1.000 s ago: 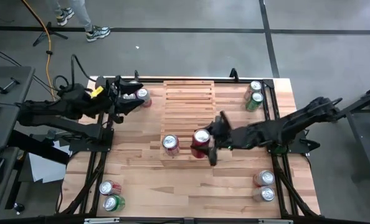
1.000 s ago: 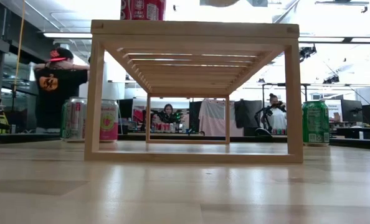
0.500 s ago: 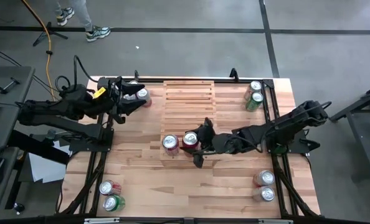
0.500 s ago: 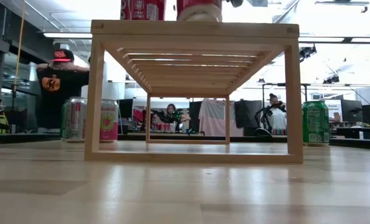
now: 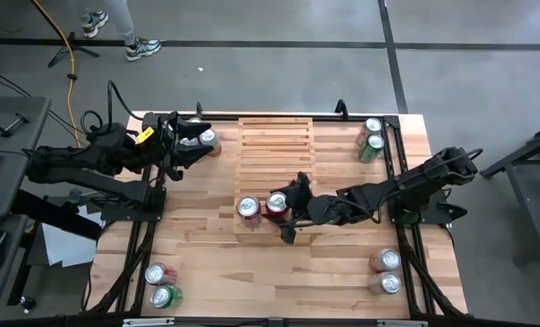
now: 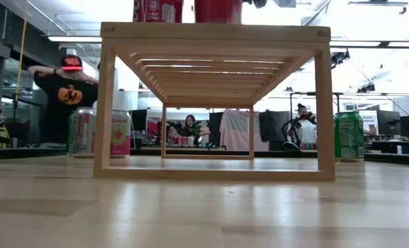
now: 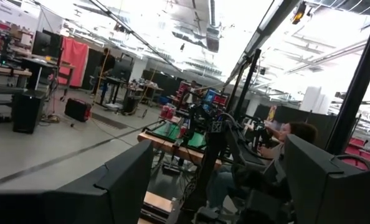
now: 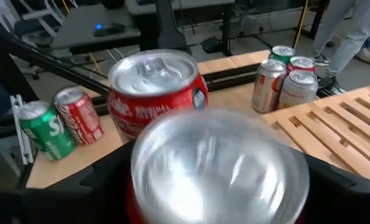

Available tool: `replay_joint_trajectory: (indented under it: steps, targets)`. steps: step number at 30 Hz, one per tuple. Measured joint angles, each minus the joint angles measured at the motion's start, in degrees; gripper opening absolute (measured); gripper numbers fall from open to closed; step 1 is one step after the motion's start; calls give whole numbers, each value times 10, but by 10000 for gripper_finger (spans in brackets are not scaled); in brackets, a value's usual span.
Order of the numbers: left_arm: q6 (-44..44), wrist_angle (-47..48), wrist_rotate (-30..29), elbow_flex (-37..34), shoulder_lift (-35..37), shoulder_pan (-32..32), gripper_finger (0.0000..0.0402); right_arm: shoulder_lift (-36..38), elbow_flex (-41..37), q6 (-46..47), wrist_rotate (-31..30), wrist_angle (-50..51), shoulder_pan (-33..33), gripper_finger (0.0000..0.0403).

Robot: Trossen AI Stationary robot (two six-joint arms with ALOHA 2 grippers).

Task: Place canned beverage on shelf
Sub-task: Put the red-black soda can on the shelf aligned with the other red soda can

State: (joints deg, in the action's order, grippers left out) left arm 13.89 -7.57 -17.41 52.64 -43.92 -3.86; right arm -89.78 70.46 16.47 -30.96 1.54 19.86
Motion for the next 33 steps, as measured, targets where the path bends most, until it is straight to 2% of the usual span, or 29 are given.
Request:
replay_joint_trajectory:
  steps: [10, 21, 25, 29, 33]
  targets:
    - [0, 0, 0, 0, 0, 0, 264, 5, 0, -17, 13, 6, 0, 334]
    - [0, 1, 0, 0, 0, 0, 264, 90, 0, -50, 9, 9, -9, 336]
    - [-9, 48, 1, 1, 0, -2, 262, 127, 0, -35, 11, 45, -4, 335]
    - [30, 153, 1, 1, 0, -24, 233, 159, 0, 21, 12, 144, 10, 310]
    - [72, 234, -16, -11, -3, -65, 155, 169, 0, 96, 3, 252, 28, 249]
